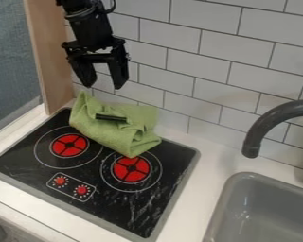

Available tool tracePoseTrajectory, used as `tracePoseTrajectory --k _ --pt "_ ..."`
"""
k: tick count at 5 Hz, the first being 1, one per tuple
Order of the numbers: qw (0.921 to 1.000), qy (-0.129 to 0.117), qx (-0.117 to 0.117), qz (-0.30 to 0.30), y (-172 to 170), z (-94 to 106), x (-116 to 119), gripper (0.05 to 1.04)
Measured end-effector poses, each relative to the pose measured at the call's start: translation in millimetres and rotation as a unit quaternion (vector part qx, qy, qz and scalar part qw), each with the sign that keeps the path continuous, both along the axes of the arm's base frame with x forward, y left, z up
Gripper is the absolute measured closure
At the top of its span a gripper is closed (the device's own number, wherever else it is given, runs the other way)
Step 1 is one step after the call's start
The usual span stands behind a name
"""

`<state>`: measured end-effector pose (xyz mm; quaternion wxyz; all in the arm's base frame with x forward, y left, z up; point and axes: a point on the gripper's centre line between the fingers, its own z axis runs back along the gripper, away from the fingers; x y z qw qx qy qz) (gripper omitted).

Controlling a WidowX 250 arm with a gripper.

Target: Unfold the cloth from top to bottom right

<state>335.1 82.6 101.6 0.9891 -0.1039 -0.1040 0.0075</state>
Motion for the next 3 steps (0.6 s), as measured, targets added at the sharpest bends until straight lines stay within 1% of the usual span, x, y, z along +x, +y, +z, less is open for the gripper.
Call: tracePoseTrajectory --k 1,2,3 --pt "0.9999 0.014 -0.005 0.0 -0.9 -9.0 -2.8 0.084" --pt "0.9996 0.02 0.006 -0.017 -2.4 -14.2 -4.2 0.083" --pt "0.9974 0.023 0.025 -0.063 -3.2 -18.9 -8.1 0.084"
